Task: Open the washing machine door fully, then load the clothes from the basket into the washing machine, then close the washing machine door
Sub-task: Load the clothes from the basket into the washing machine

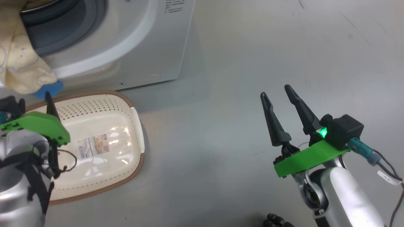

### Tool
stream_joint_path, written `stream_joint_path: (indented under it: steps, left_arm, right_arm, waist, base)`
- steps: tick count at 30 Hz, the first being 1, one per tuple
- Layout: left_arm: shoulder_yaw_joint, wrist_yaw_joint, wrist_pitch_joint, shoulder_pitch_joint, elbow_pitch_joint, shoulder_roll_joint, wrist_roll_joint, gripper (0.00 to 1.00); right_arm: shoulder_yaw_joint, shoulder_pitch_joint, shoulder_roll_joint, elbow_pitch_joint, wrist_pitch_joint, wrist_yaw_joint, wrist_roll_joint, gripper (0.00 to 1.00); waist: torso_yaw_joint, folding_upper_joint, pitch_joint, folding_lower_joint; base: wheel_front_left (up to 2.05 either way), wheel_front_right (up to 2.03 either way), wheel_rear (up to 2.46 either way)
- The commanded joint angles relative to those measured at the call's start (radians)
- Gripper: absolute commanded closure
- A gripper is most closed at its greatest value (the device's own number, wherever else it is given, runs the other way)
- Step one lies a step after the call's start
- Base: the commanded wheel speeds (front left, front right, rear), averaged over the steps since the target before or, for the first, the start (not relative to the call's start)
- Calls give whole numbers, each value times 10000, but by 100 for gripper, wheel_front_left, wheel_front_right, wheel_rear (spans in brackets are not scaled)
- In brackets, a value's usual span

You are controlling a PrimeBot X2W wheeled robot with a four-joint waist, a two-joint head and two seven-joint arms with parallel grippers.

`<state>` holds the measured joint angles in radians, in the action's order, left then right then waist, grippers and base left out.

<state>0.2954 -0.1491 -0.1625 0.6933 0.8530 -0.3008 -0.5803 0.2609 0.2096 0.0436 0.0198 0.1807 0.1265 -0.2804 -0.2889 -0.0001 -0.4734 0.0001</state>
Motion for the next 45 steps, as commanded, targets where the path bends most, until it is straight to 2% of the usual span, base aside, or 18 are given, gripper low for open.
stream_joint_path:
  steps: [1, 5, 20, 21, 22, 23, 24, 34, 45]
  left_arm:
    - [-377, 120, 110, 529, 173, -581, -90, 0]
    - [-480, 323, 391, 1106, 860, -820, -242, 0]
    - [-460, 544, 480, 2369, 2637, -1428, -247, 0]
    - [-462, 554, 475, 2430, 2723, -1457, -256, 11]
    - [-459, 558, 444, 2482, 2802, -1494, -254, 55]
    - [-440, 574, 437, 2516, 2881, -1503, -248, 91]
    - [-424, 647, 480, 2591, 3026, -1488, -278, 100]
    - [-123, 942, 915, 2915, 3539, -1355, -228, 100]
    - [246, 1599, 2845, 3482, 3484, -1229, -314, 100]
  right_arm:
    - [288, 267, 66, -149, 196, 42, -148, 0]
    - [480, 460, 66, 119, 389, 42, -341, 0]
    - [847, 800, 66, 710, 725, 42, -710, 0]
    - [860, 800, 66, 730, 736, 42, -720, 0]
    - [874, 800, 66, 748, 745, 42, -728, 0]
    - [877, 793, 66, 769, 753, 42, -738, 0]
    - [853, 771, 66, 793, 767, 42, -749, 0]
    - [740, 821, 66, 869, 798, 42, -718, 0]
    - [516, 678, 66, 822, 805, 42, -566, 0]
  waist:
    - [-357, 1, -347, -1]
    - [-576, 1, -530, -1]
    - [-1129, 1, -726, -1]
    - [-1156, 1, -725, -1]
    - [-1187, 1, -726, -1]
    - [-1208, 1, -714, -1]
    - [-1220, 1, -715, -1]
    - [-1074, 1, -639, -1]
    - [-630, 1, -410, -1]
  base:
    - [0, 0, 0]
    - [0, 0, 0]
    - [0, 0, 0]
    - [0, 0, 0]
    - [0, 0, 0]
    - [0, 0, 0]
    - [0, 0, 0]
    - [0, 0, 0]
    - [0, 0, 0]
